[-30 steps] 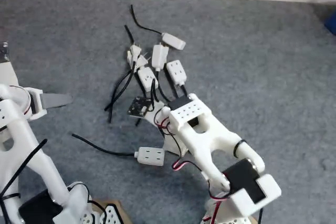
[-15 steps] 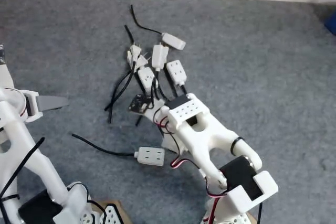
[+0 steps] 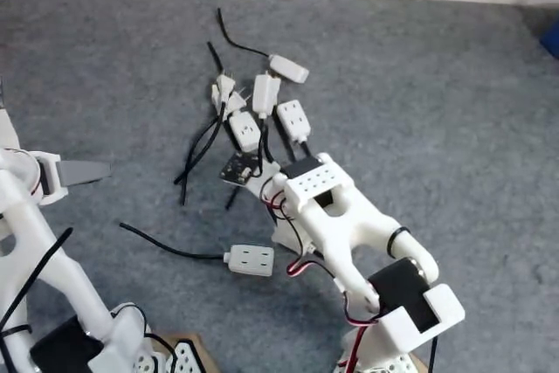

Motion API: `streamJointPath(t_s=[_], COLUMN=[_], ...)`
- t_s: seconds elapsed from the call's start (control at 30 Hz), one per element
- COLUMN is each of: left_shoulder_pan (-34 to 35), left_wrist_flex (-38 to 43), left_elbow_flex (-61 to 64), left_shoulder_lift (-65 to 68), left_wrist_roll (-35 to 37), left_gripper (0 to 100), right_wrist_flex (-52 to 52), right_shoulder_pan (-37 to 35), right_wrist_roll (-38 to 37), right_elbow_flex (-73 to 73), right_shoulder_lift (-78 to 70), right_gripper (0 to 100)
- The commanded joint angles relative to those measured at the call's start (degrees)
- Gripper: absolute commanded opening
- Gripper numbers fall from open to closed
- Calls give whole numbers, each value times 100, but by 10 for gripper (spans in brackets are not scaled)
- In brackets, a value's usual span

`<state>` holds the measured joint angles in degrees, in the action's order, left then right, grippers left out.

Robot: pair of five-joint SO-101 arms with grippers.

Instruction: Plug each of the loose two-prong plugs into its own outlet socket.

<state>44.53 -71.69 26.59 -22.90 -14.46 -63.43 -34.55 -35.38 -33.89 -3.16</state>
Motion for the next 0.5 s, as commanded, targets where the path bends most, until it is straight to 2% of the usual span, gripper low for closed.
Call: streamJointPath(t_s=[0.0, 0.1, 0.47], left_shoulder_pan=[13, 13, 22], left_wrist_flex=[70, 62, 62], left_elbow_flex=[-57, -57, -268], left_shoulder_lift=[-22, -22, -75], left_wrist_roll=[-53, -53, -44], left_gripper=[511, 511, 510], right_wrist_flex=[-127, -84, -145], right_shoulder_pan=[4, 4, -4], right_wrist_roll=[88, 237, 1037], right_elbow_flex=[-207, -198, -75], right_shoulder_lift=[-13, -4, 286], right_gripper=[56, 8, 6])
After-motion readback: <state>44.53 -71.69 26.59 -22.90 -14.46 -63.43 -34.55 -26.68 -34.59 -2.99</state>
